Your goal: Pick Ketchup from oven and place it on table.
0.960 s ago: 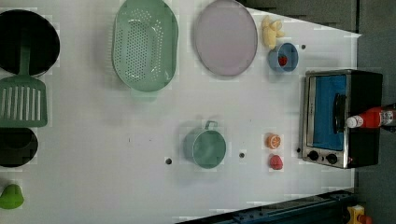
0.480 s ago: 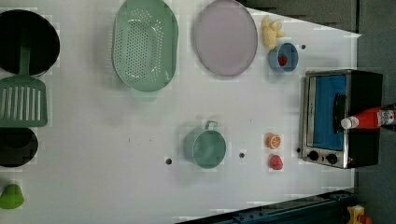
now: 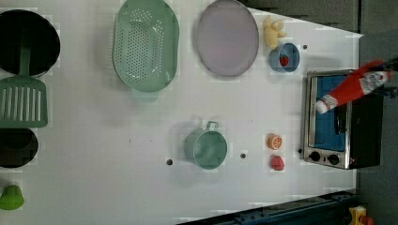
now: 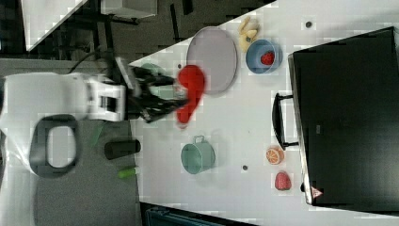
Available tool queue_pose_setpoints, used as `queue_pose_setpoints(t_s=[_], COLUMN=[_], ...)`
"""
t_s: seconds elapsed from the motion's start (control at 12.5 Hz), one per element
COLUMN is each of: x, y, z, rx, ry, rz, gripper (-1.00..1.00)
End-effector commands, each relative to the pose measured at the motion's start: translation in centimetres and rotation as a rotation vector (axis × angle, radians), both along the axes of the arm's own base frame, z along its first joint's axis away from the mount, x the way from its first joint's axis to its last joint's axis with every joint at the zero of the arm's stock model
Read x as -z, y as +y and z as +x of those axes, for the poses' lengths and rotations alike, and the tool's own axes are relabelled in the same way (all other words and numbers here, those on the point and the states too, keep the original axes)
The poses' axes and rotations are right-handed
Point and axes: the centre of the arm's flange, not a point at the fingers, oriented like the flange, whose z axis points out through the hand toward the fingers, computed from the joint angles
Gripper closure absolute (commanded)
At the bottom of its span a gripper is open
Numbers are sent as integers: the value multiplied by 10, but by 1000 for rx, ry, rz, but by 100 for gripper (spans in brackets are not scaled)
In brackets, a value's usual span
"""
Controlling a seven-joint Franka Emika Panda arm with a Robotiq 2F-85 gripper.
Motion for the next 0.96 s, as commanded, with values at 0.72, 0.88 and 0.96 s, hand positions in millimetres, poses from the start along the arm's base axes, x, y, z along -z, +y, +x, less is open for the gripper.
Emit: queue_pose_setpoints(t_s=[0.72,0.88,0.96], x=[178,205,225], y=[50,48,47], z=[-56,-68,-73], rx=[-119,-114,-110], ry=[100,108,118], rz=[-30,-33,-37], gripper=[-20,-20,-20])
